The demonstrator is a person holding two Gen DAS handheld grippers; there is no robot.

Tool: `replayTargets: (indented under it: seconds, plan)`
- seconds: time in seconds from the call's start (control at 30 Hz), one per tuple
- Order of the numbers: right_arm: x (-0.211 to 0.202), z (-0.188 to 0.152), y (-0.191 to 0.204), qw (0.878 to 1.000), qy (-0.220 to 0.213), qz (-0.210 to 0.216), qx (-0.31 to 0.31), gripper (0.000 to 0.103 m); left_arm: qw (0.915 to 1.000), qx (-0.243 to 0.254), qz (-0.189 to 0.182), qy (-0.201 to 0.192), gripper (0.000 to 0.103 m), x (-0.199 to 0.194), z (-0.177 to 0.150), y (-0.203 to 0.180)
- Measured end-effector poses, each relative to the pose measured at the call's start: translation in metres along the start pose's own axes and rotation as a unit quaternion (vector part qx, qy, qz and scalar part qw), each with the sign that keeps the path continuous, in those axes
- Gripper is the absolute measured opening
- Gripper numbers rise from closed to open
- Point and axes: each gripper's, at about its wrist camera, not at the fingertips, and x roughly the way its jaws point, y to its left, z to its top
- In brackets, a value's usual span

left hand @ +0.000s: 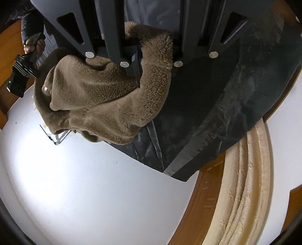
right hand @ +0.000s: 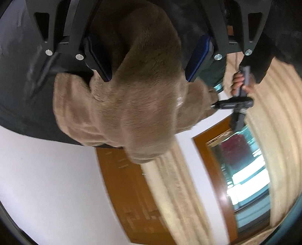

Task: Fold clothes
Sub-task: 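Lift the fleece with the left gripper while the right gripper grasps another edge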

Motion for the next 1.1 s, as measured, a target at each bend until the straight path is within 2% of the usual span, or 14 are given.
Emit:
replayTargets:
  seconds: [0.17, 0.23, 0.27, 0.3, 0.4, 0.47, 0.53, 0.6, 0.67, 0.77, 0.8, 0.9, 1.0, 1.1]
  plan:
    - [0.001, -0.001, -0.022, 0.998, -0.004, 0.011, 0.057, 0.082, 0.9997, 0.023, 0.013, 0.000, 0.018, 0.000, -0.002, -0.008]
    - [0.007, 0.001, -0.024, 0.998, 0.002, -0.006, 0.066, 0.065, 0.9998, 0.019, 0.011, 0.000, 0.018, 0.000, -0.001, -0.007]
    - [0.011, 0.001, -0.026, 0.997, 0.011, -0.022, 0.068, 0.048, 0.9998, 0.015, 0.010, 0.000, 0.018, -0.001, -0.002, -0.006]
    - [0.014, 0.000, -0.029, 0.997, 0.015, -0.040, 0.072, 0.041, 0.9999, 0.013, 0.010, -0.001, 0.018, -0.002, -0.003, -0.006]
    - [0.010, 0.003, -0.033, 0.993, 0.007, -0.092, 0.077, 0.027, 0.9999, 0.016, 0.004, -0.002, 0.018, -0.003, -0.003, -0.011]
    - [-0.013, 0.012, -0.027, 0.986, -0.034, -0.155, 0.057, 0.022, 0.9996, 0.027, -0.001, 0.002, 0.018, -0.003, -0.004, -0.022]
    - [-0.043, 0.018, -0.006, 0.973, -0.088, -0.213, 0.020, 0.020, 0.9990, 0.043, -0.009, 0.005, 0.018, 0.000, -0.005, -0.034]
    - [-0.073, 0.023, 0.015, 0.953, -0.142, -0.267, -0.018, 0.020, 0.9972, 0.064, -0.037, 0.010, 0.018, 0.002, -0.008, -0.054]
    - [-0.103, 0.029, 0.037, 0.926, -0.195, -0.320, -0.056, 0.020, 0.9930, 0.092, -0.072, 0.016, 0.018, 0.005, -0.015, -0.078]
    - [-0.148, 0.037, 0.069, 0.871, -0.271, -0.394, -0.113, 0.020, 0.9818, 0.148, -0.115, 0.028, 0.018, 0.012, -0.033, -0.116]
    - [-0.157, 0.037, 0.075, 0.861, -0.282, -0.404, -0.123, 0.020, 0.9770, 0.168, -0.127, 0.034, 0.018, 0.015, -0.039, -0.129]
    - [-0.168, 0.026, 0.082, 0.851, -0.289, -0.419, -0.128, 0.020, 0.9667, 0.202, -0.144, 0.065, 0.018, 0.033, -0.063, -0.158]
    - [-0.166, 0.013, 0.081, 0.843, -0.286, -0.440, -0.118, 0.020, 0.9651, 0.193, -0.151, 0.092, 0.016, 0.050, -0.079, -0.167]
    - [-0.172, 0.003, 0.082, 0.837, -0.299, -0.449, -0.092, 0.020, 0.9714, 0.168, -0.149, 0.078, 0.015, 0.046, -0.076, -0.168]
